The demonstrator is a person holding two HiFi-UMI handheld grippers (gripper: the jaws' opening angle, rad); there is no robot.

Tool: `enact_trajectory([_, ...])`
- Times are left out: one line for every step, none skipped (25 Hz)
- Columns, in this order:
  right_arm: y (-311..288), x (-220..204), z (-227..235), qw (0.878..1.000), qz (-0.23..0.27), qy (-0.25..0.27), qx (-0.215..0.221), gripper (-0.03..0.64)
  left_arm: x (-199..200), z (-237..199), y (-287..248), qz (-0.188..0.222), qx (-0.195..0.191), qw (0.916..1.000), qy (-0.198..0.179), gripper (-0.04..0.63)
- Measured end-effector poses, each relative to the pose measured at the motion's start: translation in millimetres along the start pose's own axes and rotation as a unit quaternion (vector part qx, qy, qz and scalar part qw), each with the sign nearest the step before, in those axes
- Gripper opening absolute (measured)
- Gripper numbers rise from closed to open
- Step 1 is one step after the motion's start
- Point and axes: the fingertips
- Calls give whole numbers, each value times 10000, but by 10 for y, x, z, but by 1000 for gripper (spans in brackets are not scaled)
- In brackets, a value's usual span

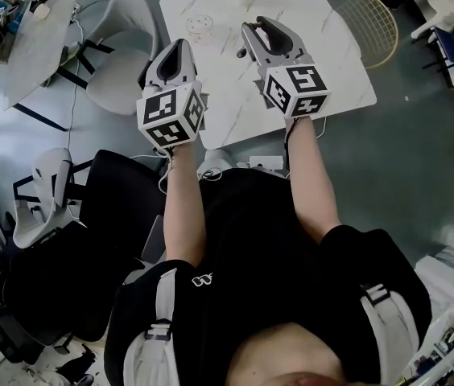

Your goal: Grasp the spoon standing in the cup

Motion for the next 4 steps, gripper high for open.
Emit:
enact_trajectory([-11,-20,0,10000,-11,-19,10,129,-19,-11,-6,-16,6,10000,10,14])
enact_trajectory([-22,-37,-1,10000,-20,-31,20,129,-35,-21,-13,-31,10,10000,19,14])
enact_trajectory([-33,-52,-3,10000,-29,-38,29,129,-49,-31,-21,-45,15,10000,28,14])
enact_trajectory([-44,-65,-4,10000,-37,-41,39,129,-62,-41,-29,-59,19,10000,37,14])
Point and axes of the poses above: the fingertips, and each gripper's own axes: y backward along the fingers, z to its right, x out of its top, and after that the axes turned 12 degrees about -z, right-handed
